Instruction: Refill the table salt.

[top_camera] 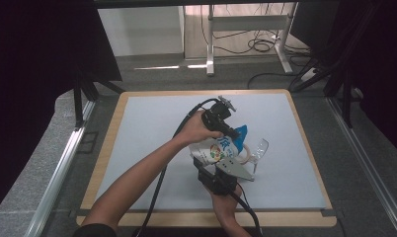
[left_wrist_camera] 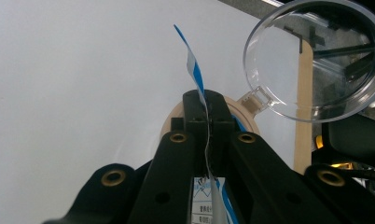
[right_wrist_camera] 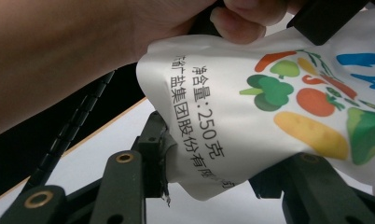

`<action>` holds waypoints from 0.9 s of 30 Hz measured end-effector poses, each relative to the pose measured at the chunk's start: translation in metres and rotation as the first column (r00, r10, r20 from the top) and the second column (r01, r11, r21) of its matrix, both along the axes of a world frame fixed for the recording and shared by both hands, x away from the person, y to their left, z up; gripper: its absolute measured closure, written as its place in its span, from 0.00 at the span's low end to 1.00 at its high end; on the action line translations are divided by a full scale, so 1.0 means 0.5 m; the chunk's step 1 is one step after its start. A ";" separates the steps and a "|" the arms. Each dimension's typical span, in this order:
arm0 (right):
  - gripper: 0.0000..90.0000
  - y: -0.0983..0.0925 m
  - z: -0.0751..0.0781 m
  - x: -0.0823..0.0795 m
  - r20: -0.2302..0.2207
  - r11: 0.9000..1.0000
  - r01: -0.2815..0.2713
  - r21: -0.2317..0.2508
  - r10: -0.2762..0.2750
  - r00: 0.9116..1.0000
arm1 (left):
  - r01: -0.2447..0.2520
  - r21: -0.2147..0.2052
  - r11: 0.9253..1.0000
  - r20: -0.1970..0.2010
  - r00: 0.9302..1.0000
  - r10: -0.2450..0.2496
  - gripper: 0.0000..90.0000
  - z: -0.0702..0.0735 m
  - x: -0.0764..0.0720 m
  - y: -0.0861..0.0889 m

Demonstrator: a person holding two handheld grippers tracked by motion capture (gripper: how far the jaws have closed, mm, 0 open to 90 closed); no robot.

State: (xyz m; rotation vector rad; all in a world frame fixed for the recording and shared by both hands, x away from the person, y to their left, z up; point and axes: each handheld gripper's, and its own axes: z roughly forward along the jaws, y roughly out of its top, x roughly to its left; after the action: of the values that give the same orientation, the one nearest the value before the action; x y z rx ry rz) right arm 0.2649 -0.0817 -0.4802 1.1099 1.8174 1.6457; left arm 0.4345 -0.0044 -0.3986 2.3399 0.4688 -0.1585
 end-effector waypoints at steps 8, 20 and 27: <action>0.63 -0.002 0.001 0.000 -0.001 1.000 0.000 0.003 0.000 1.000 | -0.002 0.000 1.000 -0.002 1.000 0.002 1.00 0.001 0.000 -0.003; 0.63 -0.002 0.002 0.001 0.000 1.000 -0.002 0.001 0.002 1.000 | -0.003 -0.005 1.000 -0.004 1.000 0.003 1.00 0.001 -0.001 -0.002; 0.63 -0.002 0.003 0.000 0.000 1.000 -0.004 0.005 0.004 1.000 | 0.002 0.000 1.000 -0.001 1.000 -0.002 1.00 0.000 0.001 -0.001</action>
State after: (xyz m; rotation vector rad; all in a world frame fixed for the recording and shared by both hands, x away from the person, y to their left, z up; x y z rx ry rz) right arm 0.2651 -0.0828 -0.4788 1.1089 1.8174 1.6537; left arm 0.4349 -0.0052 -0.3986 2.3403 0.4669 -0.1611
